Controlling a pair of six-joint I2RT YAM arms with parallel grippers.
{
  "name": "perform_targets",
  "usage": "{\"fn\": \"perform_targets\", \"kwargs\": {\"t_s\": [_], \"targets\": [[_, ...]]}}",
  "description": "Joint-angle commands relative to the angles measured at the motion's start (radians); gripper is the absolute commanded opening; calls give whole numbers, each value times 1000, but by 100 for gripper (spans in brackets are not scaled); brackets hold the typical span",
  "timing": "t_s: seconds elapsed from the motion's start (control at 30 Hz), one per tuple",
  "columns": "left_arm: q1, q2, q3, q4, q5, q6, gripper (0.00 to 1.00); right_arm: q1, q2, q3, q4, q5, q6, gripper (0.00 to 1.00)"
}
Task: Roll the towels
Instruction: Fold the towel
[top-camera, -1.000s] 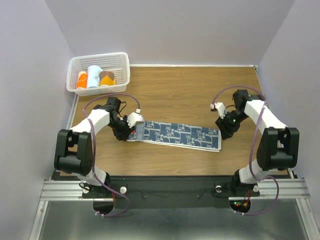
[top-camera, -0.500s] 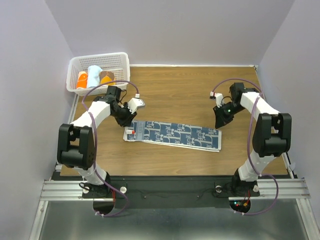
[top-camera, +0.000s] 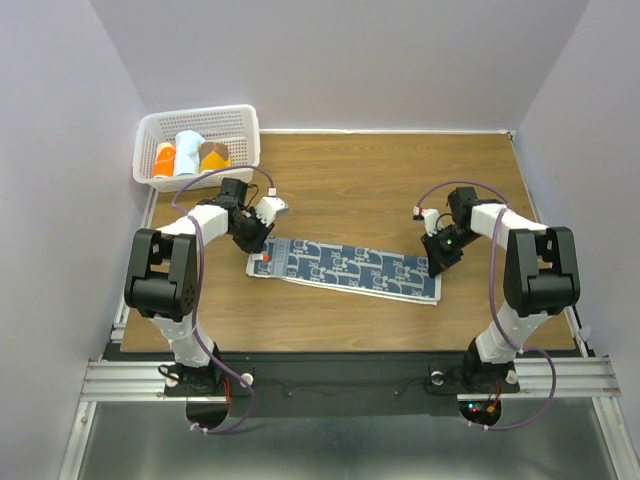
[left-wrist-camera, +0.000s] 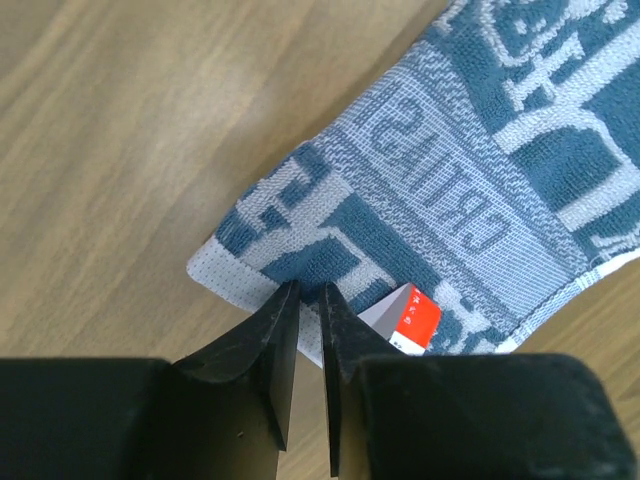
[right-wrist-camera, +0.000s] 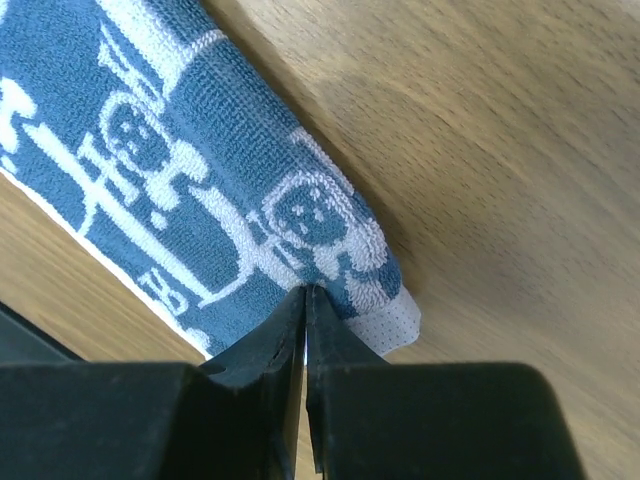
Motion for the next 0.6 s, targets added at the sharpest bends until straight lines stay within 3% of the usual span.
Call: {"fn": "perform_targets", "kwargs": {"t_s": [0.0,0.1,0.13,0.23,0.43,0.57], "targets": [[23,53,-3,67,-115,-7,25,0,19,-31,182,168,6,9],[22,50,52,2,-16,41,27,0,3,9,137,94,-4,12],[19,6,60,-40,65,74,28,0,-11,21,91,69,-6,13],[-42,-110,62,-97,138,130,32,0,-45,73,-14,-61,-17,21],[-307,-231,55,-30,83,93,32,0,-79,153,-86,-210,69,26],[-351,-151,101,-3,54,-23,32,2,-24,191,-77,-199,89,25]]}}
